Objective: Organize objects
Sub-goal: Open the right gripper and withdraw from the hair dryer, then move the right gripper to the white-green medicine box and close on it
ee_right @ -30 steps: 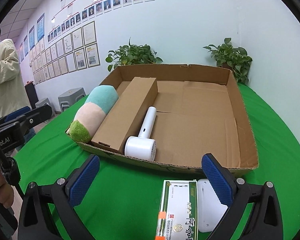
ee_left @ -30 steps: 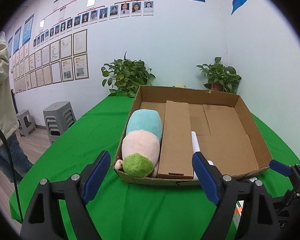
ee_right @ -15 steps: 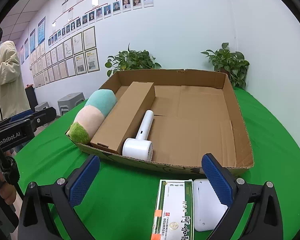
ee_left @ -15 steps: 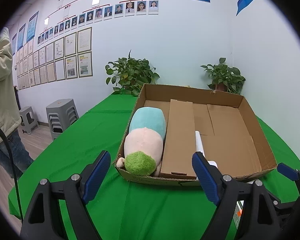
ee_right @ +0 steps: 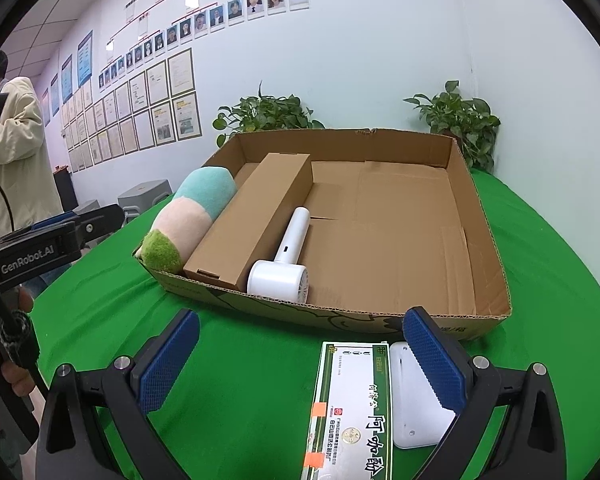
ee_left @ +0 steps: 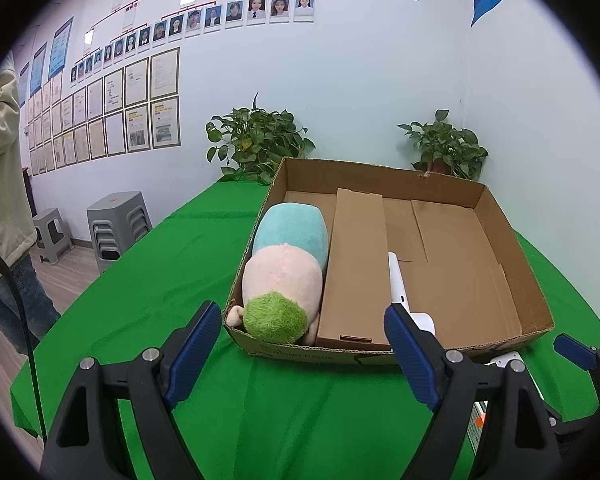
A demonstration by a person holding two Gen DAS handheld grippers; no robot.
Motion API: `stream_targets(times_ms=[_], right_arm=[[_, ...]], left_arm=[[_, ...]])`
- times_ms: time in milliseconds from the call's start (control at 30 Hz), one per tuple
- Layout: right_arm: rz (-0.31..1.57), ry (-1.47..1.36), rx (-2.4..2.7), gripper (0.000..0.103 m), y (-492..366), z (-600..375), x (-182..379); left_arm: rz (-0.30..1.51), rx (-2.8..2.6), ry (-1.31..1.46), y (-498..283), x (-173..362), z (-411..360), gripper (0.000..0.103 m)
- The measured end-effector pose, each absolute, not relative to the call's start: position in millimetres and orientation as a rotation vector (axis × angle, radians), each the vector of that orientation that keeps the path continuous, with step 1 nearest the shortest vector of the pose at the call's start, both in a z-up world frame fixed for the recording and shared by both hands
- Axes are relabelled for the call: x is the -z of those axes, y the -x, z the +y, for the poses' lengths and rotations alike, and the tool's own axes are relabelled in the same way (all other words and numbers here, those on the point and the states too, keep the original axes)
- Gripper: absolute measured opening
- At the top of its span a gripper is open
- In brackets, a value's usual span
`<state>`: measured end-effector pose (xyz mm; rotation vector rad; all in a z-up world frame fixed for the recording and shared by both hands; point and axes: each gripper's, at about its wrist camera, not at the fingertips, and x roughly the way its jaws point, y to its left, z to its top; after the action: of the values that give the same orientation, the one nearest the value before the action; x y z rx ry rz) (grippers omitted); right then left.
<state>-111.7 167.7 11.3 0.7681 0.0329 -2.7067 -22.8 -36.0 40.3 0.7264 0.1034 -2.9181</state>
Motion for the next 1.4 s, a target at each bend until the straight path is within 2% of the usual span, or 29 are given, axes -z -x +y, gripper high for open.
stream_targets(times_ms=[733,867,900,933,967,1000,1033,1067,1100,1167,1200,1233,1267,1300,1333,1400], right_arm=[[0.005,-0.72,2.71,0.103,90.5,185.4,-4.8],[-0.032,-0.706,2.717,0.102,83.8,194.1,-1.5],[-0.038,-0.7,2.721,0.1,81.7,196.2,-1.1],[-0.038,-0.694,2.727,0.086,80.3,197.9,-0.6],[-0.023,-0.696,2.738,0.074,79.5,198.5,0.1],[-0.008,-0.704,2.751,0.052,79.3,198.2,0.5],[0.007,-0.716,2.768,0.037,79.9,198.7,1.3],[0.009,-0.723,2.775,0.033,80.7,199.8,1.7],[-0.002,-0.725,2.777,0.033,81.3,201.9,2.0],[-0.016,-0.733,2.777,0.034,82.5,205.0,2.4],[-0.03,-0.749,2.77,0.041,84.3,207.3,3.0],[-0.047,-0.763,2.758,0.069,85.8,209.1,4.1],[-0.072,-0.772,2.739,0.089,87.3,211.3,5.5],[-0.105,-0.771,2.722,0.102,87.1,214.4,6.9],[-0.117,-0.778,2.712,0.103,86.5,216.5,8.0],[-0.111,-0.802,2.699,0.103,85.6,217.9,10.6]], left_arm=[[0.102,2.968,-0.787,32.0,-28.9,-23.4,0.084],[0.108,2.991,-0.788,31.4,-26.2,-18.5,0.081],[0.116,3.001,-0.79,31.0,-25.4,-17.5,0.079],[0.126,3.016,-0.792,30.6,-24.5,-16.6,0.071],[0.138,3.048,-0.797,30.5,-23.0,-14.5,0.054],[0.139,3.067,-0.804,30.5,-22.1,-12.9,0.044],[0.134,3.084,-0.822,31.2,-20.5,-9.9,0.026],[0.129,3.092,-0.831,31.7,-19.4,-7.3,0.019],[0.129,3.101,-0.834,31.9,-18.8,-5.4,0.019],[0.13,3.122,-0.826,30.4,-18.6,-1.1,0.019],[0.123,3.115,-0.821,30.2,-19.0,0.5,0.021],[0.113,3.1,-0.823,30.5,-19.2,1.9,0.035],[0.115,3.081,-0.838,31.6,-18.7,2.7,0.062],[0.133,3.074,-0.842,32.2,-18.2,1.8,0.076],[0.162,3.072,-0.839,31.9,-17.7,0.2,0.084],[0.228,3.083,-0.871,34.1,-15.5,-4.4,0.084]])
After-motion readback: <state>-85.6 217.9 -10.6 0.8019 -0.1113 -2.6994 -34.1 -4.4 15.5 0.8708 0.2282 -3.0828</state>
